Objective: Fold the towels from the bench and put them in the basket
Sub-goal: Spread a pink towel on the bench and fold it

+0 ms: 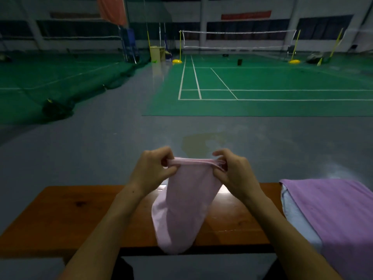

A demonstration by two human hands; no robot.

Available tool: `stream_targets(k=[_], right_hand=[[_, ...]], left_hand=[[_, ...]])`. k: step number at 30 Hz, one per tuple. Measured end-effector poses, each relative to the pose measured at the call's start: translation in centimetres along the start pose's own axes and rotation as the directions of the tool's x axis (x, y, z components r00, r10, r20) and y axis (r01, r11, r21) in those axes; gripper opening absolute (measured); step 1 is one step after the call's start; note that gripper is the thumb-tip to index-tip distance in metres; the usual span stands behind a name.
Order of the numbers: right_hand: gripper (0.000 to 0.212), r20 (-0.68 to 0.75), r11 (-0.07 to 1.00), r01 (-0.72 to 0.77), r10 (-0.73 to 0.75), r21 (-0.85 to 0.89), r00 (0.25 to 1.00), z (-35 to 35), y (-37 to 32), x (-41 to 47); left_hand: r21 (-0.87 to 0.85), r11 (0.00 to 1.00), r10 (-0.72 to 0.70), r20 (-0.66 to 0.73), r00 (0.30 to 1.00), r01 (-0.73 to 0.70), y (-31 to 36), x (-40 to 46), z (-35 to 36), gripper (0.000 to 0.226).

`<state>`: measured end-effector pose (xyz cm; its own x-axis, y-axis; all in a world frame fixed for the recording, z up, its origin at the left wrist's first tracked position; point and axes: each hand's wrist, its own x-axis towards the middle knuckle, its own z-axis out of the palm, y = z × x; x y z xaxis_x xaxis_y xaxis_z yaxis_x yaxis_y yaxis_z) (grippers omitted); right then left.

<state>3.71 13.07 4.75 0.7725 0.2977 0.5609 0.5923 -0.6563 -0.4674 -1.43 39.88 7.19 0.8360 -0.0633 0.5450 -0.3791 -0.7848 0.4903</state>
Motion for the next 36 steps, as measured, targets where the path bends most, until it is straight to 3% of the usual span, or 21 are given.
stream_targets(k=[3,6,9,13,19,21,27,33,36], right_hand=[[0.017,-0.018,0.998,-0.054,0.055,0.044,0.998,-2.3,-1.9,1.9],[0.016,0.028,0.945,-0.157,0.156,0.285,0.987,-4.7,-3.6,3.2],[0.011,0.127,0.860,-0.254,0.220,0.442,0.967,-6.7,-4.9,2.8],[0.016,0.207,0.744,-0.334,0.262,0.579,0.943,-8.7,-6.0,0.8],[0.021,0.313,0.555,-0.393,0.239,0.733,0.919,-10.3,-7.0,-0.9],[0.020,0.322,0.548,-0.407,0.249,0.731,0.914,-9.8,-6.4,-0.8],[0.030,0.294,0.677,-0.501,0.406,0.540,0.865,-3.5,-1.1,-0.6],[0.039,0.288,0.725,-0.595,0.521,0.348,0.803,6.5,6.3,-0.9],[0.022,0.293,0.716,-0.632,0.562,0.295,0.774,10.2,8.8,-0.3]], left_hand=[[-0.073,0.996,-0.055,-0.093,0.994,0.049,2.0,1.2,-2.1,0.018],[-0.250,0.966,-0.102,-0.152,0.983,0.062,4.3,1.5,-4.4,0.019],[-0.450,0.890,-0.138,-0.116,0.984,0.072,6.6,0.8,-6.2,0.024],[-0.579,0.804,-0.179,-0.014,0.984,0.138,8.2,-0.8,-7.5,0.036],[-0.766,0.601,-0.268,0.075,0.960,0.227,8.7,-1.8,-7.6,0.031],[-0.762,0.593,-0.316,0.077,0.946,0.260,8.1,-1.6,-6.8,0.028],[-0.569,0.709,-0.440,0.103,0.892,0.416,1.8,-1.5,-0.3,0.023],[-0.483,0.632,-0.622,0.151,0.768,0.606,-5.0,-1.4,8.2,0.013],[-0.473,0.593,-0.676,0.148,0.722,0.652,-7.4,-0.7,11.2,0.013]])
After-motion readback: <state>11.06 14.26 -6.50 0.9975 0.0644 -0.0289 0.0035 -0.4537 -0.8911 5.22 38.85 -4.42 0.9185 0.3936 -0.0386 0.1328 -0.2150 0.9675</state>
